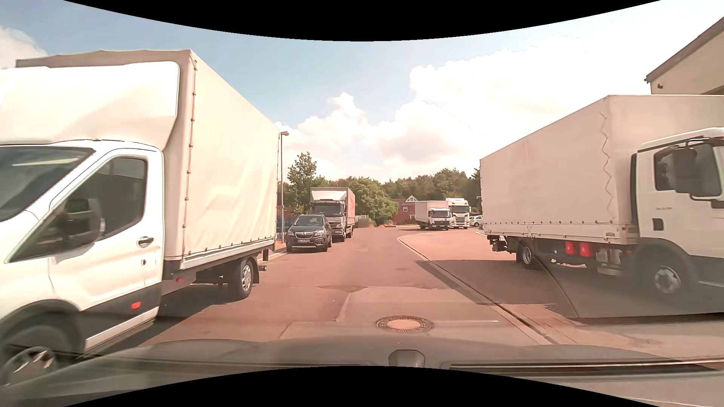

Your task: Follow the waypoints while adhering to traffic rules and regulations

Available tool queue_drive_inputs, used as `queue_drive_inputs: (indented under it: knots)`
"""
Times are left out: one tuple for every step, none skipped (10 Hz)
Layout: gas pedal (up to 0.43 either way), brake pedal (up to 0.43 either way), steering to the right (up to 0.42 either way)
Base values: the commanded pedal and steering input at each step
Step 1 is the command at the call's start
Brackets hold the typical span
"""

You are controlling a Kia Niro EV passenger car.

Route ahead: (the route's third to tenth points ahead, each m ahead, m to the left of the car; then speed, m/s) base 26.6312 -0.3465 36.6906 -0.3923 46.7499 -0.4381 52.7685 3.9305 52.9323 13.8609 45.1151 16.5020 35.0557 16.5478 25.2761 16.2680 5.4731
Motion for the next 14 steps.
queue_drive_inputs:
  knots:
    - [0.028,0.0,0.005]
    - [0.039,0.0,0.002]
    - [0.047,0.0,0.002]
    - [0.059,0.0,0.0]
    - [0.067,0.0,0.0]
    - [0.067,0.0,0.0]
    - [0.067,0.0,0.0]
    - [0.067,0.0,-0.002]
    - [0.067,0.0,-0.005]
    - [0.067,0.0,-0.006]
    - [0.059,0.0,-0.006]
    - [0.047,0.0,-0.005]
    - [0.028,0.0,-0.006]
    - [0.028,0.0,-0.006]
